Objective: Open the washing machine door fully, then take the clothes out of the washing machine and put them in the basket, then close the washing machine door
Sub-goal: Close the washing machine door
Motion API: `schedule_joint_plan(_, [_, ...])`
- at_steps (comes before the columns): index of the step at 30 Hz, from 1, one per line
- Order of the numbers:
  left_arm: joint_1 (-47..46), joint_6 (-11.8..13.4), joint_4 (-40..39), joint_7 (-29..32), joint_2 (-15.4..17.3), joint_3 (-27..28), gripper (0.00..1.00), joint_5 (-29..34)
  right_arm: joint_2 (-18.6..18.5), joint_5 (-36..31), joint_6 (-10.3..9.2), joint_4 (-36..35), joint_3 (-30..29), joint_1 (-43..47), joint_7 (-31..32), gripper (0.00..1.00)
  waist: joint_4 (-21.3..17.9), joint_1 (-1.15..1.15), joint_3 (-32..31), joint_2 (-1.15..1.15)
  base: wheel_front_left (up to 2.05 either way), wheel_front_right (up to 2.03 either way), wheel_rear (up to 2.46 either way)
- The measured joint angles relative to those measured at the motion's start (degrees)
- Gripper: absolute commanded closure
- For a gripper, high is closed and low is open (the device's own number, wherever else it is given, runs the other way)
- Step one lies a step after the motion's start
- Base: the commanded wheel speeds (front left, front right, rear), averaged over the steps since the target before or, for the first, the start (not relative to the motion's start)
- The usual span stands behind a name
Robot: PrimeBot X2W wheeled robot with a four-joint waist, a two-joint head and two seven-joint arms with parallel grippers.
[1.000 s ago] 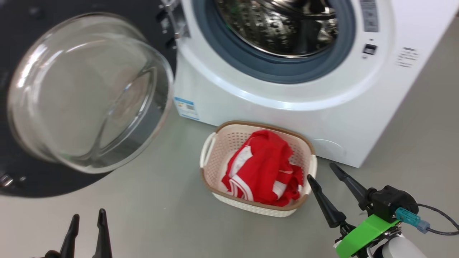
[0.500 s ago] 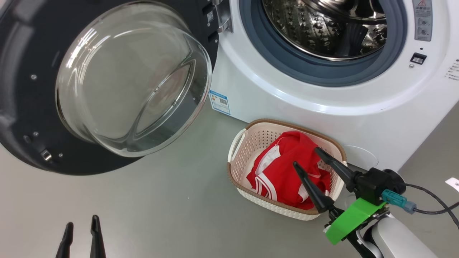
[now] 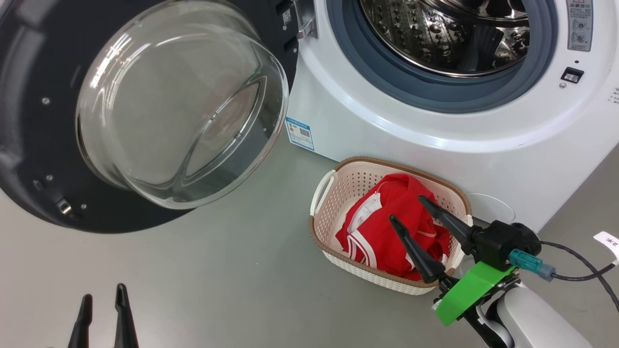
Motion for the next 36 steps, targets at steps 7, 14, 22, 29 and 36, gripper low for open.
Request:
schedule_joint_plan(7, [-0.49,-0.63,-4.57,0.0,-0.14,2.34,1.0,-2.57,-0.07,0.3,0.0,-0.18,-0.64,0.04,0.0,0.0,-0.13,0.0,-0.35,0.0,0.0,0.0,0.0])
schedule_joint_plan(14, [-8.85,-1.65,-11.29,-0.07,2.19,9.29,1.0,-3.93,0.08,0.11,0.0,-1.02,-3.32,0.99,0.0,0.0,-0.31,0.0,-0.49,0.0,0.0,0.0,0.0])
schedule_joint_plan(22, [-22.68,-2.03,-7.45,-0.08,15.43,13.25,1.0,-21.89,0.4,-0.64,0.0,-2.23,-6.49,4.56,0.0,0.0,-0.76,0.0,-0.75,0.0,0.0,0.0,0.0])
schedule_joint_plan(29, [-34.94,-2.04,9.01,6.38,27.5,15.17,1.0,-42.48,0.38,-1.07,0.0,-3.22,-7.55,5.89,0.0,0.0,-1.43,0.0,-0.18,0.0,0.0,0.0,0.0])
schedule_joint_plan(36, [-46.03,-2.04,26.86,18.85,33.48,12.94,1.0,-52.58,0.11,-2.25,0.0,-3.3,-7.4,5.86,0.0,0.0,-2.23,0.0,1.44,0.0,0.0,0.0,0.0])
